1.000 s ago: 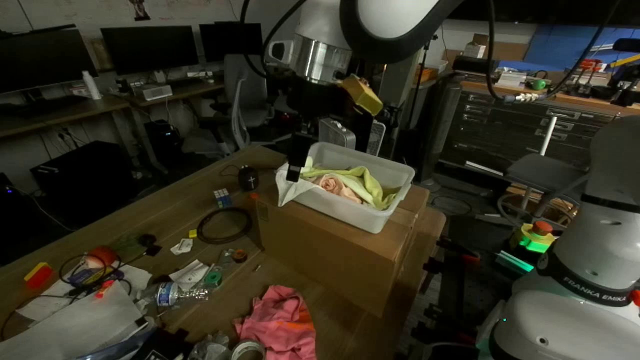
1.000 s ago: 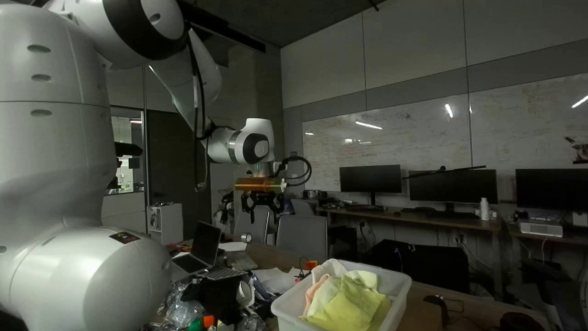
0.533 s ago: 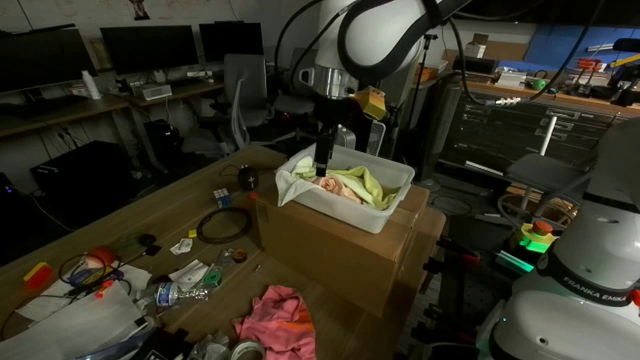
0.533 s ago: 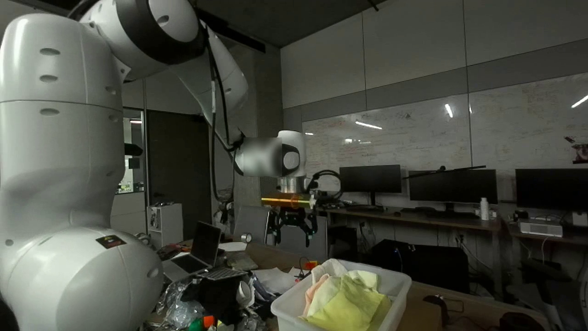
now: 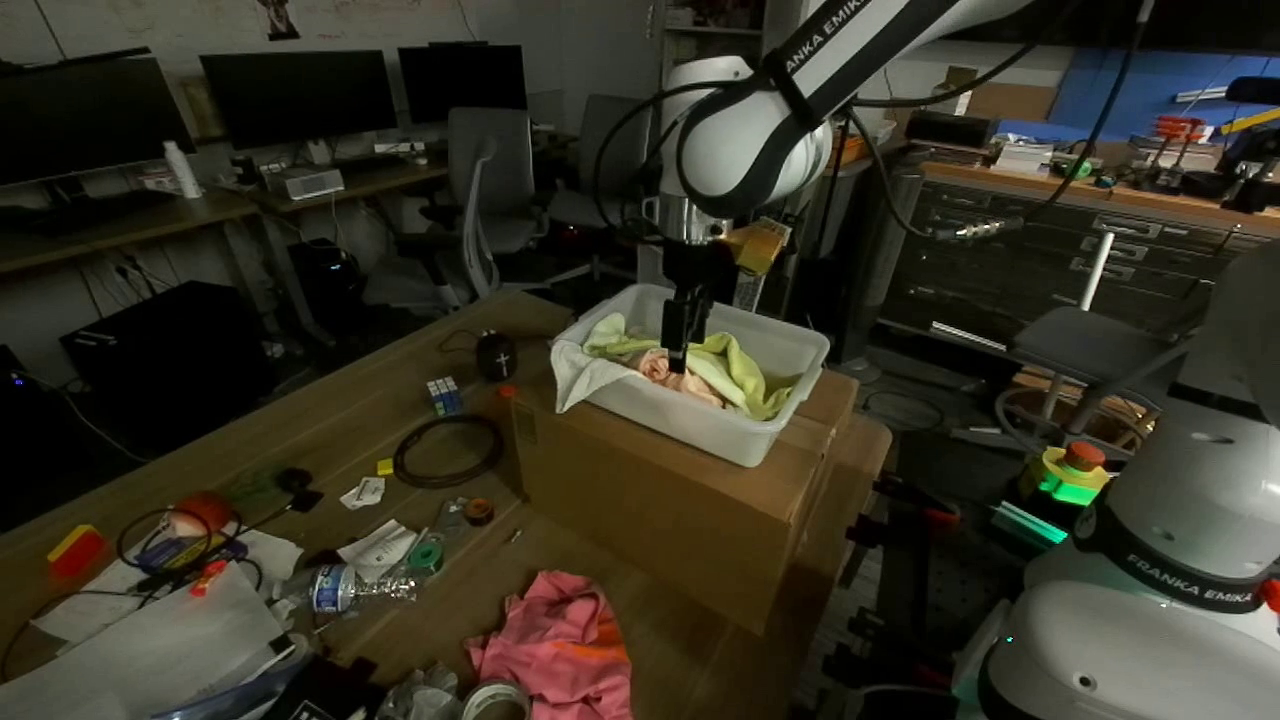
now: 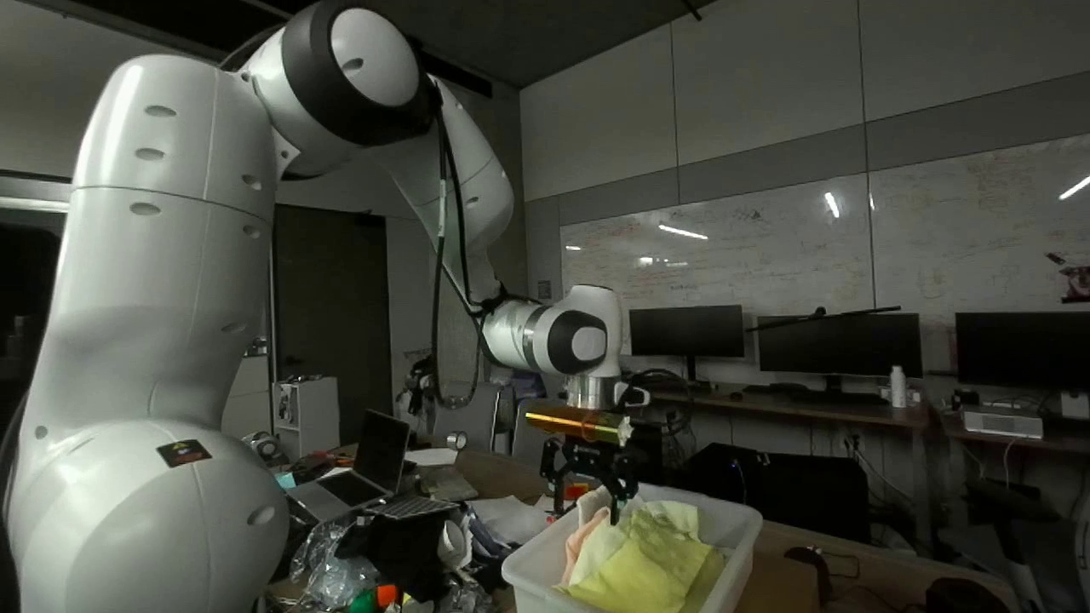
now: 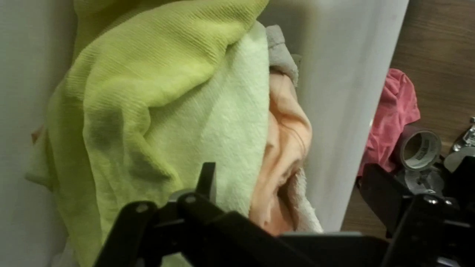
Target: Remove the clothes from the box and put them on the table
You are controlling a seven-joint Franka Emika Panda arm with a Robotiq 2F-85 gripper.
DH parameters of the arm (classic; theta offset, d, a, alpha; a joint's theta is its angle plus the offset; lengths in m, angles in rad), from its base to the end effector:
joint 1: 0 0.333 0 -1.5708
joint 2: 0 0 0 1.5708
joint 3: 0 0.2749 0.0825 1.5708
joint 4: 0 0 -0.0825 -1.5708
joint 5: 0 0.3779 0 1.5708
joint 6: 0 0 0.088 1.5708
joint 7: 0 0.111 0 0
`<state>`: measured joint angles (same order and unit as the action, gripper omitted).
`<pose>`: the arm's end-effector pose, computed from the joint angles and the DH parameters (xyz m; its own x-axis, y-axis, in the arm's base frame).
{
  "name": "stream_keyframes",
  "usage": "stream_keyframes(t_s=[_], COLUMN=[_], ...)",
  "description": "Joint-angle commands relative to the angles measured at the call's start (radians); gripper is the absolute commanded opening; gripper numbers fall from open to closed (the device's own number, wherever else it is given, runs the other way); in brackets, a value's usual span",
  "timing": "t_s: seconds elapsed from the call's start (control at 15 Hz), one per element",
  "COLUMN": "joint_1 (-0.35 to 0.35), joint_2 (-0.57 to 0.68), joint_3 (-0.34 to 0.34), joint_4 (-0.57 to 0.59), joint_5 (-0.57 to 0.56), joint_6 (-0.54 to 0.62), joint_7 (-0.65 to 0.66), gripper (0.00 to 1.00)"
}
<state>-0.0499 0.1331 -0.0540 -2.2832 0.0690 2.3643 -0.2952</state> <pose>0.5101 -0.0525 0.2512 0.9892 0.1416 -0.0391 0.1395 -0.9888 -0.0522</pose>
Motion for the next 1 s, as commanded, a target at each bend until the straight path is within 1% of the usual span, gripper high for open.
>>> stream_keyframes(t_s=[0.0, 0.13, 0.4, 0.73, 0.93], joint_1=[-0.021, -0.021, -0.002, 0.021, 0.028], joint_2=[0.056, 0.074, 0.088, 0.073, 0.089], joint_3=[-0.008, -0.023, -0.067, -0.103, -0.100], joint_4=[0.028, 0.023, 0.008, -0.008, -0.002], joint_5=[-0.021, -0.079, -0.257, -0.462, -0.510], joint_6=[0.022, 0.072, 0.174, 0.224, 0.224], joint_7=[0.047, 0.111, 0.270, 0.445, 0.488], gripper=[1.00, 1.00, 1.00, 1.00, 1.00])
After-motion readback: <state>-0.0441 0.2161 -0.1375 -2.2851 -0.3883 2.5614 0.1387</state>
